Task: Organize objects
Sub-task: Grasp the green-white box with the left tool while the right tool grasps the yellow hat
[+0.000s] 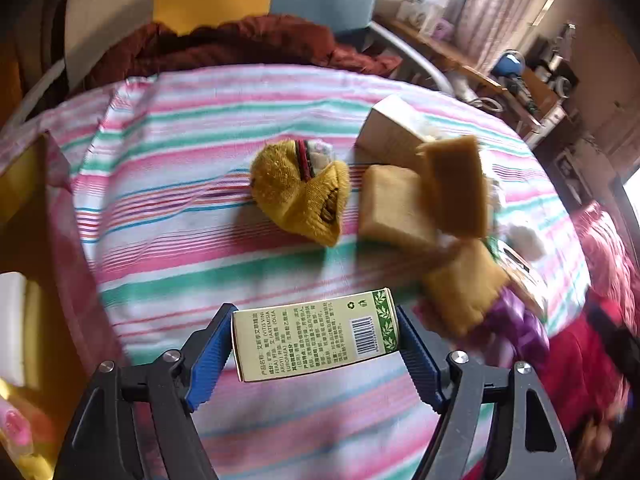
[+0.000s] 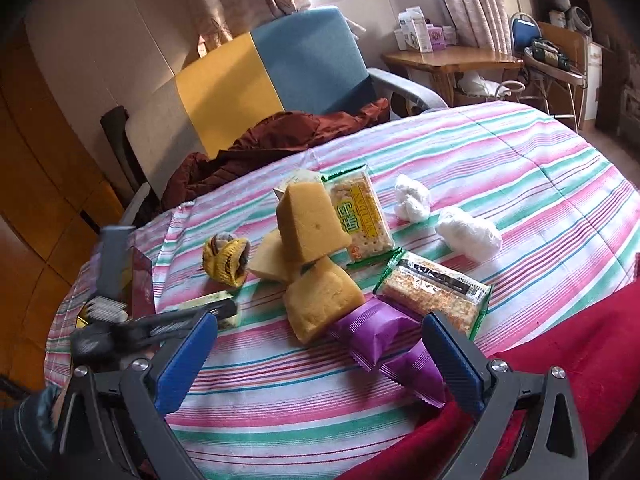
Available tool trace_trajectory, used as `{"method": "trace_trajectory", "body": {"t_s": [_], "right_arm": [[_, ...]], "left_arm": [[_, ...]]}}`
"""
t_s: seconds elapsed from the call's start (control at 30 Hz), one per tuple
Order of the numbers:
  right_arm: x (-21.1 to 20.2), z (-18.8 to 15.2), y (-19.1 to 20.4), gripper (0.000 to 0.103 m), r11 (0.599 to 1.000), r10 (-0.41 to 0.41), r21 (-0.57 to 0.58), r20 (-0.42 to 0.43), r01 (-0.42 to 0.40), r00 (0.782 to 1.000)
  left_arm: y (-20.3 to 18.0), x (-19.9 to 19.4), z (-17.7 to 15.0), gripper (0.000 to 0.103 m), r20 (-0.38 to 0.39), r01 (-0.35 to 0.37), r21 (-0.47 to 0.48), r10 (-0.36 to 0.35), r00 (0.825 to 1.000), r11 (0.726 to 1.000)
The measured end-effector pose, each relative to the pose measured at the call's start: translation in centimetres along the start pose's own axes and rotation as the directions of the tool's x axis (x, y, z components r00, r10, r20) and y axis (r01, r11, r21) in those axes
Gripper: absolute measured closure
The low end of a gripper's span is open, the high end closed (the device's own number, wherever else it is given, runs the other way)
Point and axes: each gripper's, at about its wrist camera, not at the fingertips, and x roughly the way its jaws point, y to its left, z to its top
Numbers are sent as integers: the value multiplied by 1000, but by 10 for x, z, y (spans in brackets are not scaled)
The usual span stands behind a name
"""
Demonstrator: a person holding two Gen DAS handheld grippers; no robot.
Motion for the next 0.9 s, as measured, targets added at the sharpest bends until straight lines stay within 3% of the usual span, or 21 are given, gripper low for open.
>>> {"method": "trace_trajectory", "body": {"t_s": [0.2, 0.33, 0.53, 0.7, 0.73, 0.77, 0.9], "right_arm": [[22, 22, 44, 1, 995, 44, -92, -22, -46, 999], [55, 36, 92, 2, 975, 68, -206, -63, -79, 996], [131, 49, 141, 8, 946, -22, -322, -152, -29, 988], [192, 51, 158, 22, 927, -126, -375, -253, 23, 959], [202, 49, 159, 40, 921, -158, -388, -282, 38, 946], [210, 46, 159, 47, 920, -169, -390, -308, 38, 936], [199, 42, 156, 57, 924, -141, -381, -282, 24, 949]], "left_arm": [[15, -54, -24, 24, 80, 25, 6, -26, 996, 1000], [22, -75, -19, 24, 152, 37, 2, -37, 988, 999], [57, -111, -33, 24, 222, 32, -54, -19, 975, 998], [85, -126, -41, 23, 249, 39, -127, -6, 968, 991], [91, -128, -43, 23, 255, 38, -140, -1, 967, 989], [96, -129, -44, 24, 256, 36, -152, 5, 967, 988], [123, -135, -52, 23, 257, 19, -212, 37, 966, 977]]}}
